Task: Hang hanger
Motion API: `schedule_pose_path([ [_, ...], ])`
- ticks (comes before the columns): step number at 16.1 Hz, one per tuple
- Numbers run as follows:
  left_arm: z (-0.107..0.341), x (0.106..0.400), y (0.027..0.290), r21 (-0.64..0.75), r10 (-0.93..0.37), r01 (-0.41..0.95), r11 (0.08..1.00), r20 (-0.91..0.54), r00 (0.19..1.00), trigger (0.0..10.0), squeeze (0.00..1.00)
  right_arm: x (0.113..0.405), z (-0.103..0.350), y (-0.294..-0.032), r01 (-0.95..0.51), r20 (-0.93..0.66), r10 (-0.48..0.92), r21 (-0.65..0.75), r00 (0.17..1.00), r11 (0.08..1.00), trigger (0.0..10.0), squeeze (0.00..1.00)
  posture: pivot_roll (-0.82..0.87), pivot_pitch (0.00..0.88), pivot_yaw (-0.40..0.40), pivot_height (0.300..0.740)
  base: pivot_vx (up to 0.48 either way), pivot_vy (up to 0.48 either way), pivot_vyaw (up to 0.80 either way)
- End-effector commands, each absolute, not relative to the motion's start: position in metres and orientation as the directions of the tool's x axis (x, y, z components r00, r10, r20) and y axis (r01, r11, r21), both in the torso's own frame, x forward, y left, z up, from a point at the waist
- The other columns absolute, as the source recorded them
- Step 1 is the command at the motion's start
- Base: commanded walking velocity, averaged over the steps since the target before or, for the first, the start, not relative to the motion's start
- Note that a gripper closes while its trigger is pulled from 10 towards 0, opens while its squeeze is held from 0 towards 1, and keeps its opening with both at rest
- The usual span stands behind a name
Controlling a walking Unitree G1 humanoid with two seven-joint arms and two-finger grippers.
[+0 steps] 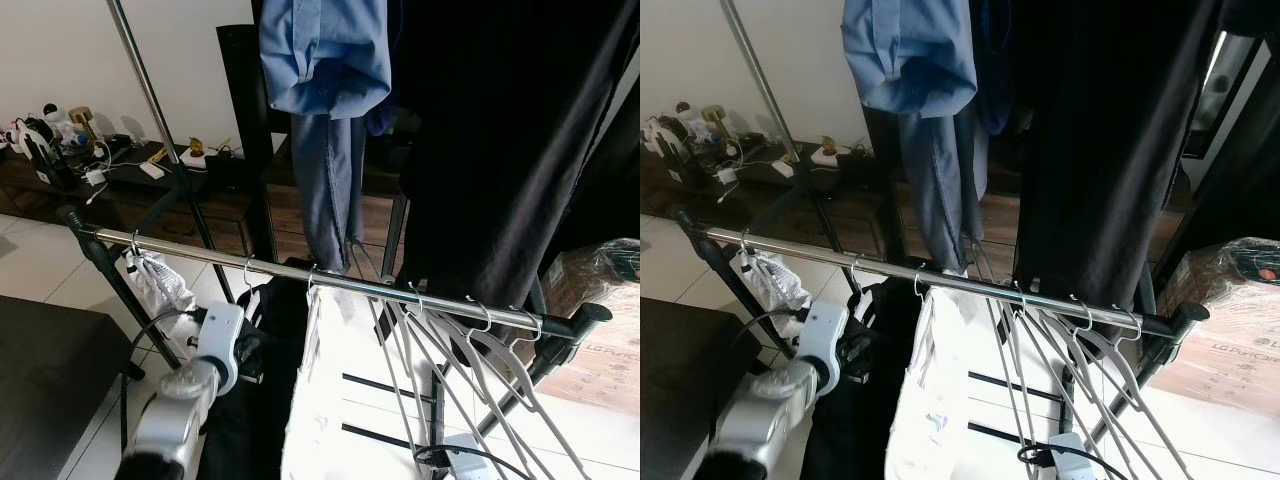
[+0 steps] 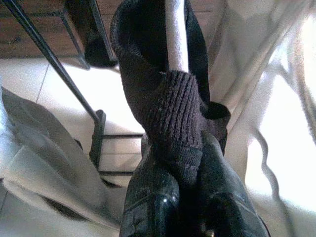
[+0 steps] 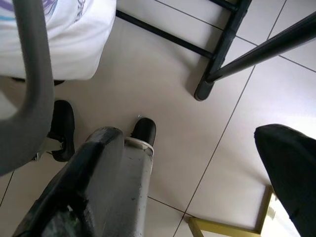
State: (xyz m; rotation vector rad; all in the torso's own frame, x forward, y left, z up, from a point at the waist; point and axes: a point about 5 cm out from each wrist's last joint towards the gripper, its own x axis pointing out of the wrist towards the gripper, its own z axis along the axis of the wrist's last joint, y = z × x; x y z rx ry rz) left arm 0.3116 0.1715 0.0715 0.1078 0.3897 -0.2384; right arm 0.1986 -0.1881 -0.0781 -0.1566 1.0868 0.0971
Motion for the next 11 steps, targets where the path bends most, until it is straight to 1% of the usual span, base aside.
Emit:
schedule_pose_path([
  [1,0.065,0.305,0.176,0.048,-0.192,0.231,0.972,-0.404,0.894,10.0,1.0,0.194,-0.081,-0.187,-0.151,-0.896,0.008,-0.067,0.445,0.986,10.0,0.0,-0.04,0.085,0.005,0.74,0.0,0.0,0.0],
  [5,0.079,0.283,0.175,0.094,-0.203,0.235,0.967,-0.269,0.941,10.0,1.0,0.193,-0.081,-0.187,-0.157,-0.897,0.009,-0.067,0.441,0.985,10.0,0.0,-0.04,0.073,0.011,0.74,0.0,0.0,0.0],
  [8,0.086,0.269,0.175,0.108,-0.208,0.235,0.966,-0.22,0.953,10.0,1.0,0.193,-0.081,-0.187,-0.157,-0.898,0.01,-0.066,0.44,0.985,10.0,0.0,-0.03,0.078,0.012,0.74,0.0,0.0,0.0],
  [11,0.096,0.247,0.181,0.107,-0.169,0.187,0.976,-0.156,0.973,10.0,1.0,0.193,-0.081,-0.187,-0.157,-0.898,0.011,-0.065,0.44,0.986,10.0,0.0,-0.03,0.086,0.012,0.74,0.0,0.0,0.0],
])
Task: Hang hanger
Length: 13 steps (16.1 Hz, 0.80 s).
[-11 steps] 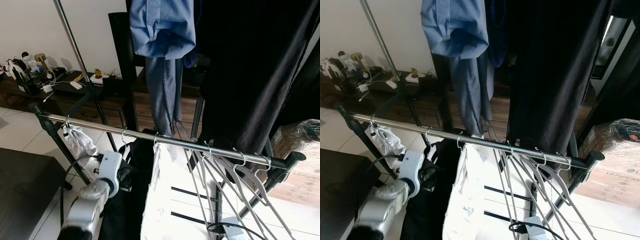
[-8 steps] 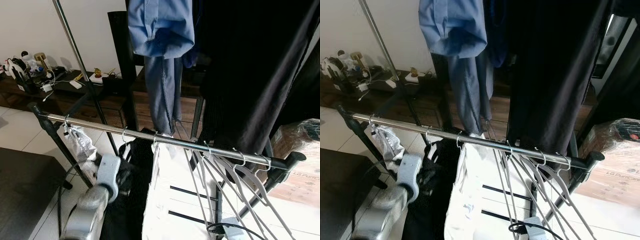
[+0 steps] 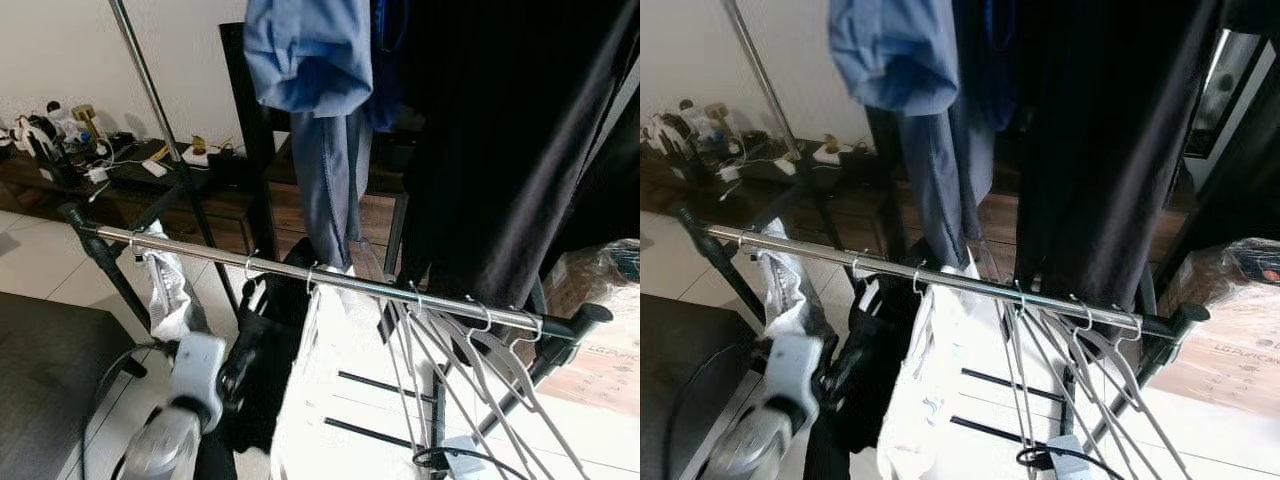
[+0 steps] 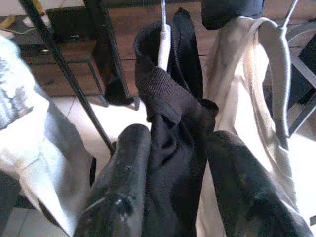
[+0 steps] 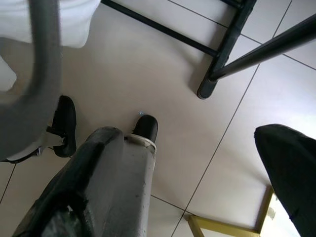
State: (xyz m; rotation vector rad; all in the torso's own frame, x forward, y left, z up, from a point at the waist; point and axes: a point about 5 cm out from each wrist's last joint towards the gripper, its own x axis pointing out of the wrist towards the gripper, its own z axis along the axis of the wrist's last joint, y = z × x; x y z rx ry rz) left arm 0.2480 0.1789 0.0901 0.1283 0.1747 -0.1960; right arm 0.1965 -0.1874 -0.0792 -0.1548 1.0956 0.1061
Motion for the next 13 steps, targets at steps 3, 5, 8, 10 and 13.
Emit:
schedule_pose_path([
  [3,0.094,0.226,0.193,0.105,-0.073,0.086,0.991,-0.119,0.99,10.0,0.0,0.193,-0.081,-0.187,-0.145,-0.897,0.011,-0.059,0.442,0.988,10.0,0.0,-0.02,0.094,0.011,0.74,0.0,0.0,0.0],
  [5,0.091,0.223,0.196,0.136,-0.05,0.069,0.988,-0.138,0.989,10.0,0.0,0.193,-0.081,-0.188,-0.146,-0.897,0.01,-0.061,0.442,0.987,10.0,0.0,-0.02,0.1,0.011,0.74,0.0,0.0,0.0],
  [8,0.094,0.227,0.192,0.136,-0.071,0.089,0.987,-0.13,0.989,10.0,0.0,0.193,-0.081,-0.188,-0.171,-0.9,0.006,-0.077,0.437,0.982,10.0,0.0,-0.03,0.102,0.014,0.74,0.0,0.0,0.0],
  [10,0.092,0.226,0.186,0.159,-0.116,0.138,0.978,-0.142,0.983,10.0,0.0,0.192,-0.081,-0.188,-0.157,-0.901,-0.001,-0.076,0.434,0.985,10.0,0.0,-0.03,0.103,0.016,0.74,0.0,0.0,0.45],
  [13,0.085,0.222,0.183,0.168,-0.137,0.169,0.971,-0.189,0.972,10.0,0.0,0.183,-0.086,-0.187,0.11,-0.922,-0.036,0.007,0.385,0.994,10.0,0.0,-0.02,0.106,0.016,0.74,0.0,0.0,0.0],
])
